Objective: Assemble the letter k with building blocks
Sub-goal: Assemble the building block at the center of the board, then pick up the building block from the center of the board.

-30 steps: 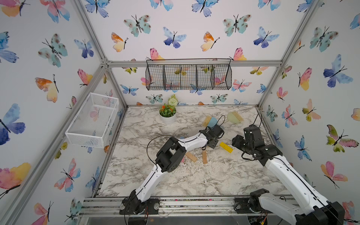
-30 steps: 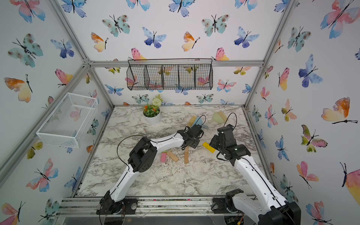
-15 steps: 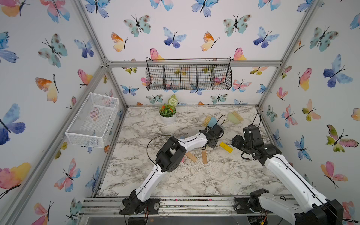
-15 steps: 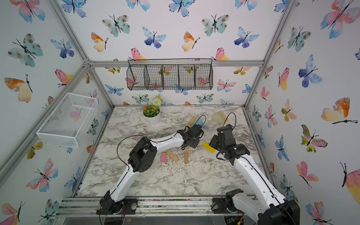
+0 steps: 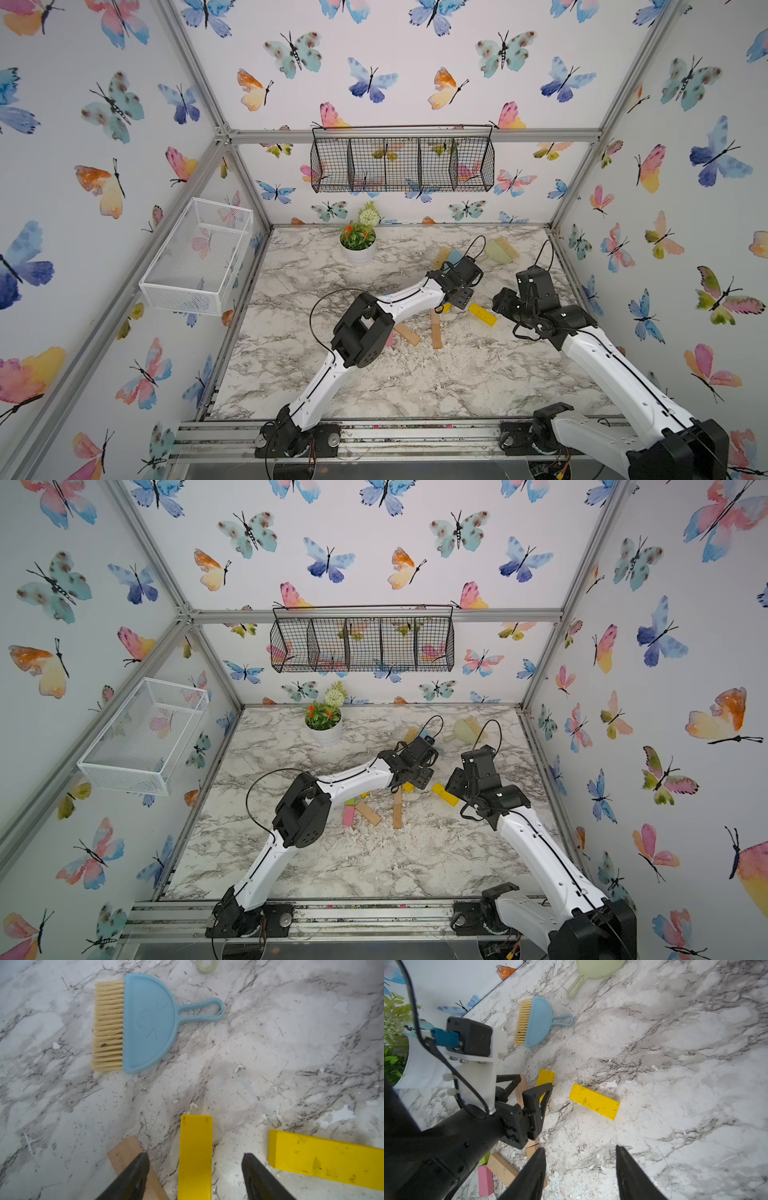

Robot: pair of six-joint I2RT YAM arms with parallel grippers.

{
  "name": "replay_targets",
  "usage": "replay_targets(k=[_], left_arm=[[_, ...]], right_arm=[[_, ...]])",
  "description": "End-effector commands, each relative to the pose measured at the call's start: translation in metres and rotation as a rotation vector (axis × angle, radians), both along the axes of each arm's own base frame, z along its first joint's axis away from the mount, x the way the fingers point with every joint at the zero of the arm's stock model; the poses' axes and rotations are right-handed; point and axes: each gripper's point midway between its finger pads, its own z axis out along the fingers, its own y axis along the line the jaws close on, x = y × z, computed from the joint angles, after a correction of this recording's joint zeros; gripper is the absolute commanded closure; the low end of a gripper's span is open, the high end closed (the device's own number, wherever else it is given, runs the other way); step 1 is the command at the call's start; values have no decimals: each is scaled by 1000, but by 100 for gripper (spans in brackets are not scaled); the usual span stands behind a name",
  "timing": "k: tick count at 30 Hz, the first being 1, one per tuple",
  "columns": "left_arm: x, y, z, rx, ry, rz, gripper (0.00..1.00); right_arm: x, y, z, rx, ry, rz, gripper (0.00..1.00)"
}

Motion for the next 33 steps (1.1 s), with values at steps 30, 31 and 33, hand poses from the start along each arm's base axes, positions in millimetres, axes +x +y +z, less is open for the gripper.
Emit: replay_targets(k=[30, 31, 33], left_arm=[[11, 251, 145, -360, -17, 412, 2], [11, 251, 143, -360, -12, 414, 2], [12, 250, 141, -361, -6, 412, 2]], right_arm=[[36, 15, -139, -348, 457, 403, 37], [35, 15, -141, -350, 463, 403, 37], [34, 15, -145, -352, 472, 412, 37]])
